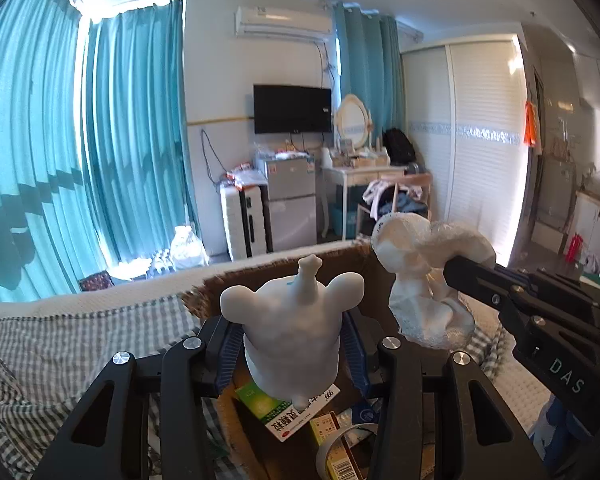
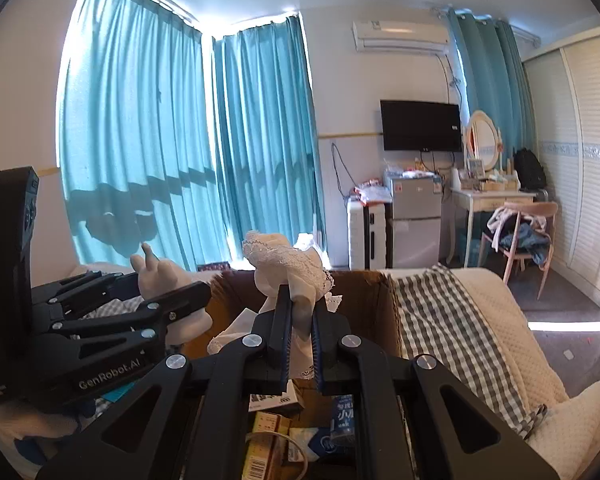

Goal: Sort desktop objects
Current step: 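Lift both plush toys and carry them over the cardboard box, then open the left tool to drop its plush toy while the right tool drops its toy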

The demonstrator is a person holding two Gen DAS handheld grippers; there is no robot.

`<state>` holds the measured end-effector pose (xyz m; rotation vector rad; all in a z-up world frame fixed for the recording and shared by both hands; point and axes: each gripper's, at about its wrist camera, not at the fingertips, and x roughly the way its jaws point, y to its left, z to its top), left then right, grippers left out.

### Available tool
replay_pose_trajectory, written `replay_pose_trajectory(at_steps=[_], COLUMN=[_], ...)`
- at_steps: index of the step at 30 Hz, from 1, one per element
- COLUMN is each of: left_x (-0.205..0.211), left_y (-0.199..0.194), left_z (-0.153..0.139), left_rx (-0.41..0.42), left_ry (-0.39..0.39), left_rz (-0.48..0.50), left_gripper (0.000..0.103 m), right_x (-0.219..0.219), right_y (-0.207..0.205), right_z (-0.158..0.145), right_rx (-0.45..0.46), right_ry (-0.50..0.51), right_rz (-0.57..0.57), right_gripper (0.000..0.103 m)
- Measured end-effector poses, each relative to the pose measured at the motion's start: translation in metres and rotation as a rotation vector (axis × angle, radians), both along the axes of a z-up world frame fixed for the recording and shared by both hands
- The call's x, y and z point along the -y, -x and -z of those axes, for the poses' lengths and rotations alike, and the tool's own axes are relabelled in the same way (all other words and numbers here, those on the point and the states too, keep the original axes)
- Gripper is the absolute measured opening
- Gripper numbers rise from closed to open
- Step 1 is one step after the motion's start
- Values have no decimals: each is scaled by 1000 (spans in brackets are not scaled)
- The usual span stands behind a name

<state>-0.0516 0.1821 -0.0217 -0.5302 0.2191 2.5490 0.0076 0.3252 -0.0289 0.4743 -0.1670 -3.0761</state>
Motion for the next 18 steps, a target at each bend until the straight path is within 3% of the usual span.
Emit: replay_pose_trajectory(at_steps=[17,18], left_x=[-41,-42], left_y=[44,44], left_z=[79,81], left_rx=[206,207], left_ry=[117,120], left_rz=[11,4], left_gripper=[48,49], right_x=[-26,-27], right_y=[59,60], right_z=[68,69], right_rx=[230,233], right_ry=[5,-3], right_rz=[19,27], right_gripper=[9,15])
